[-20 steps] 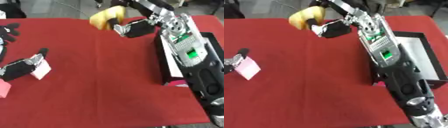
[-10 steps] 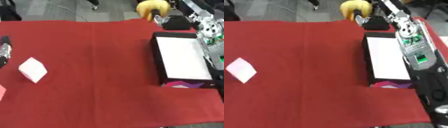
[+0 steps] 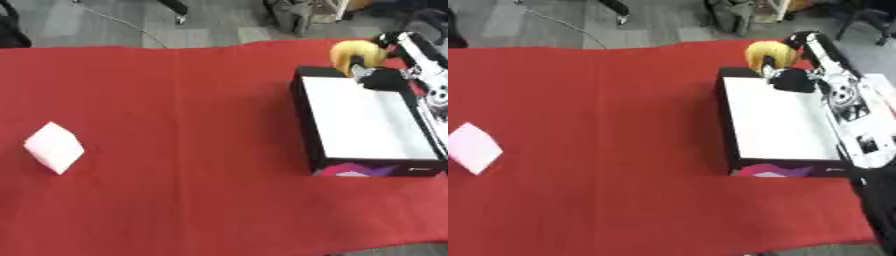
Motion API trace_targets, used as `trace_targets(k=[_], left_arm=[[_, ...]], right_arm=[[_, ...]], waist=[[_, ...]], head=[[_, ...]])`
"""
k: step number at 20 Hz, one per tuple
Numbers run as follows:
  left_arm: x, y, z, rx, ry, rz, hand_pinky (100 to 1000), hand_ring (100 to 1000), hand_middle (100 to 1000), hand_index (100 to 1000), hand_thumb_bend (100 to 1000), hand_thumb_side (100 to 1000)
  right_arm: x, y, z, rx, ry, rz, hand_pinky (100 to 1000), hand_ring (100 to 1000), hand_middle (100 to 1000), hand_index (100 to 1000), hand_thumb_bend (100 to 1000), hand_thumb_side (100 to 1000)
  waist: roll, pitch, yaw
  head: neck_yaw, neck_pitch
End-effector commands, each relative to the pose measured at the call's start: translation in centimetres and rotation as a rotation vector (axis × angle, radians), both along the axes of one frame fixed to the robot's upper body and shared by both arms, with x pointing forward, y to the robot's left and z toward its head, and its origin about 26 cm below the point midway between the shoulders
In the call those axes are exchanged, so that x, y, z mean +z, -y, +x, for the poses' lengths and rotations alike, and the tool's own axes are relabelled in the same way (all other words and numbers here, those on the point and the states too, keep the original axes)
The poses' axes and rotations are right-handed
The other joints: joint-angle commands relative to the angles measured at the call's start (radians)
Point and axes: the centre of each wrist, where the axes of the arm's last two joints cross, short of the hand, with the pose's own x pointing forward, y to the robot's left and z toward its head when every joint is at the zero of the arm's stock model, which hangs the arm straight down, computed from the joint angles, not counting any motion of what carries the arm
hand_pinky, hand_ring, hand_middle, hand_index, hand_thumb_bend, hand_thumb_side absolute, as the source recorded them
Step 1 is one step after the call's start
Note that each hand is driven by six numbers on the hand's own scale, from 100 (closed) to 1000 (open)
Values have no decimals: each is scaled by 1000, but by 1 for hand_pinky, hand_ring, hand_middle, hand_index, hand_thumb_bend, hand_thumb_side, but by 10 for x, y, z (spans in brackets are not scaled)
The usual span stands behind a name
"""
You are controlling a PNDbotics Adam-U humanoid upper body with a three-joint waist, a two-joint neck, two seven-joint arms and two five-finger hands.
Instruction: Pick up the objects with one hand, pass them to the other hand, and then place them into the box on the other side of the table.
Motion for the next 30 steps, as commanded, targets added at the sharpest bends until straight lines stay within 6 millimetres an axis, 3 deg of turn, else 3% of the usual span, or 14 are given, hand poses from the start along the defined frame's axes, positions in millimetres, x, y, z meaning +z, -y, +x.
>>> trace_targets(k=[1,3,4,5,9,11,14,15,17,18,19,24,27,30], left_arm=[[7,-6,0,10,28,-16,655,607,611,840,283,599],[6,-7,0,7,28,-31,655,607,612,841,292,616],[6,-8,1,6,29,-36,655,607,612,841,291,616],[6,-8,1,7,29,-39,656,608,613,842,289,616],[5,-9,1,8,27,-43,657,609,614,844,286,618],[5,-9,1,9,28,-42,658,609,614,843,284,614],[6,-9,1,7,28,-40,658,609,614,843,281,612],[6,-8,1,5,27,-39,658,610,614,843,279,610],[7,-8,1,2,27,-36,659,610,614,842,276,605],[8,-8,2,1,27,-33,659,610,613,841,262,631],[9,-8,2,1,29,-31,659,610,613,840,273,602],[23,-13,9,-22,-40,-9,685,645,655,873,252,632],[36,-23,19,-79,-226,-20,724,696,704,908,255,656],[46,-42,32,-160,-498,-112,795,766,743,926,345,609]], right_arm=[[6,12,-3,-68,8,-50,901,1000,695,768,100,132],[1,14,-4,-85,-24,-74,973,1000,863,922,100,100],[-2,15,-4,-89,-44,-91,992,1000,896,948,100,100],[-3,16,-4,-96,-56,-106,1000,1000,960,999,100,325],[-4,19,-6,-141,-63,-141,1000,1000,1000,1000,100,462],[-3,18,-7,-156,-47,-131,1000,1000,1000,1000,100,435],[1,14,-9,-154,-7,-103,1000,1000,1000,1000,100,313],[2,13,-10,-148,-2,-95,1000,1000,1000,1000,100,196],[5,9,-11,-138,13,-69,1000,1000,1000,1000,100,271],[8,7,-13,-127,32,-39,1000,1000,1000,1000,100,391],[11,3,-14,-104,53,3,1000,1000,992,1000,100,358],[24,-19,-26,102,207,214,1000,1000,979,1000,100,430],[29,-29,-31,182,251,255,1000,1000,974,1000,100,442],[33,-37,-36,233,269,260,1000,1000,971,1000,100,451]], waist=[[3,-14,2],[3,-13,3],[4,-13,3],[4,-13,3],[5,-13,3],[6,-14,3],[7,-14,2],[8,-14,1],[9,-14,0],[10,-15,-1],[11,-15,-1],[17,-18,-1],[21,-21,0],[25,-23,1]], head=[[-1,-17],[1,-19],[3,-20],[4,-21],[8,-23],[11,-24],[21,-23],[24,-22],[29,-21],[34,-20],[40,-18],[68,-14],[87,-12],[104,-8]])
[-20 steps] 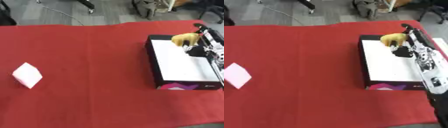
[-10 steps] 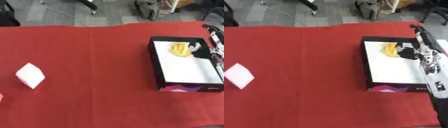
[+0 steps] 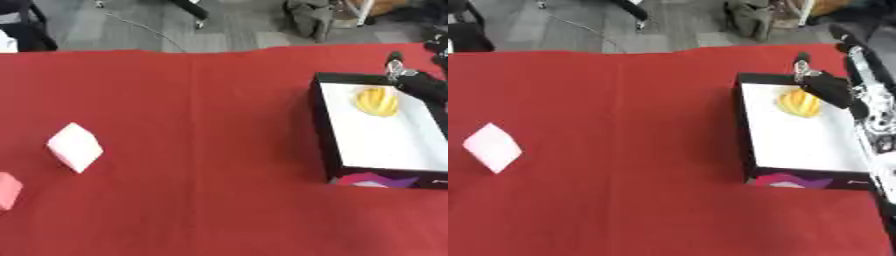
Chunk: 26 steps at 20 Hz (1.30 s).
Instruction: Pick up the objects with one hand, pass them to the other hand, and then place them into the box on the other side of the table.
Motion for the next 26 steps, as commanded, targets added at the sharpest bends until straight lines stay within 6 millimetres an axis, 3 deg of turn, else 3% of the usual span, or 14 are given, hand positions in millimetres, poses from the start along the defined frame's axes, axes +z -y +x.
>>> trace_targets(k=[1,7,16,22,23,24,26], left_arm=[[17,-25,9,-59,-259,-61,811,780,750,926,371,590],[18,-50,19,-106,-629,-152,850,817,761,901,561,477],[17,-64,12,-77,-859,-36,897,858,786,889,706,463],[-7,-87,9,11,-1034,-11,920,889,805,876,777,466],[-12,-90,8,22,-1063,-7,922,891,805,872,756,420],[-16,-92,7,33,-1084,0,923,892,805,870,784,466],[-21,-97,7,59,-1112,6,924,892,804,868,783,470]], right_arm=[[15,-8,-8,51,62,-8,1000,1000,970,1000,100,452],[16,-13,-9,77,56,-11,1000,1000,964,1000,100,450],[14,-12,-8,72,37,-26,1000,1000,956,1000,100,446],[12,-10,-8,66,29,-34,1000,1000,953,998,100,445],[12,-10,-8,65,29,-35,1000,1000,952,998,100,448],[12,-10,-9,64,29,-36,1000,1000,951,997,100,444],[12,-9,-9,61,30,-35,1000,1000,949,997,100,444]], waist=[[4,-22,2],[8,-22,0],[16,-27,3],[26,-28,6],[27,-28,6],[27,-28,6],[28,-28,6]], head=[[16,4],[31,5],[68,11],[86,17],[86,17],[86,18],[87,18]])
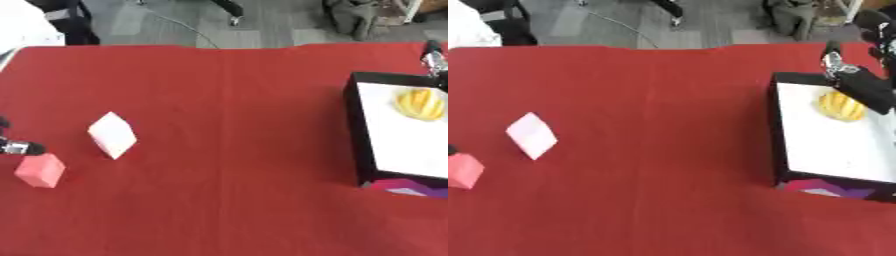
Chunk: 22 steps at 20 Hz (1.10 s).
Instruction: Pick up the objects with one hand, pass them to the other hand, and then place them into the box on the other side of the table.
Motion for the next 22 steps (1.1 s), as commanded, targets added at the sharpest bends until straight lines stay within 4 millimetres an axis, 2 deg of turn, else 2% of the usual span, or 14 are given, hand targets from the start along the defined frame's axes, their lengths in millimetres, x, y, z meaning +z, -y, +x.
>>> trace_targets(k=[1,10,16,22], left_arm=[[10,-14,-3,167,-192,-37,923,891,803,869,782,472],[-9,-17,-1,192,-280,-72,916,890,798,859,841,529],[-27,-21,-2,226,-334,-47,897,871,768,824,827,557],[-35,-17,1,225,-360,-43,885,847,740,796,788,588]], right_arm=[[8,3,-3,-11,24,-30,1000,1000,949,997,100,444],[6,2,-2,-11,12,-31,1000,1000,944,995,100,434],[4,2,-2,-13,4,-30,1000,1000,941,995,100,440],[2,2,-2,-15,-6,-25,1000,1000,938,995,100,441]], waist=[[3,-20,1],[4,-21,0],[8,-19,-4],[14,-20,-5]], head=[[1,2],[3,9],[7,14],[11,14]])
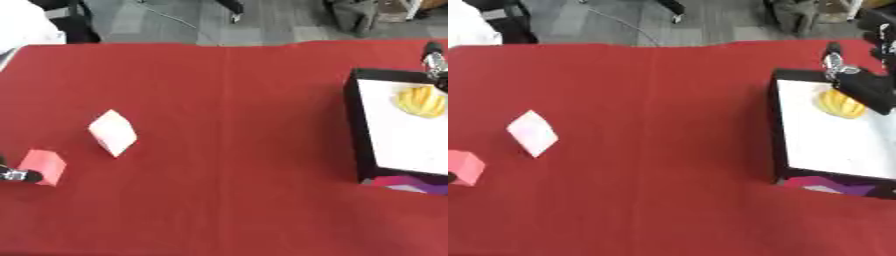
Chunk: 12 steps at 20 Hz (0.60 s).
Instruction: Pick up the objects with one hand, pass them to the other hand, and then place them into the box on the other side of the table.
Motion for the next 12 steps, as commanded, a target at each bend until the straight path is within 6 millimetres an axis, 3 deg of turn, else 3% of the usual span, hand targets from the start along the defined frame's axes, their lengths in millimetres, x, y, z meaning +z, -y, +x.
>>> trace_targets(k=[1,12], left_arm=[[10,-2,2,201,-200,-92,881,839,732,788,780,591],[1,9,14,199,-199,-48,850,805,694,751,661,644]], right_arm=[[6,2,-2,-8,16,-20,1000,1000,937,995,100,441],[3,2,-3,-15,5,-10,1000,1000,933,995,100,441]], waist=[[2,-17,0],[7,-16,-5]], head=[[7,5],[15,5]])
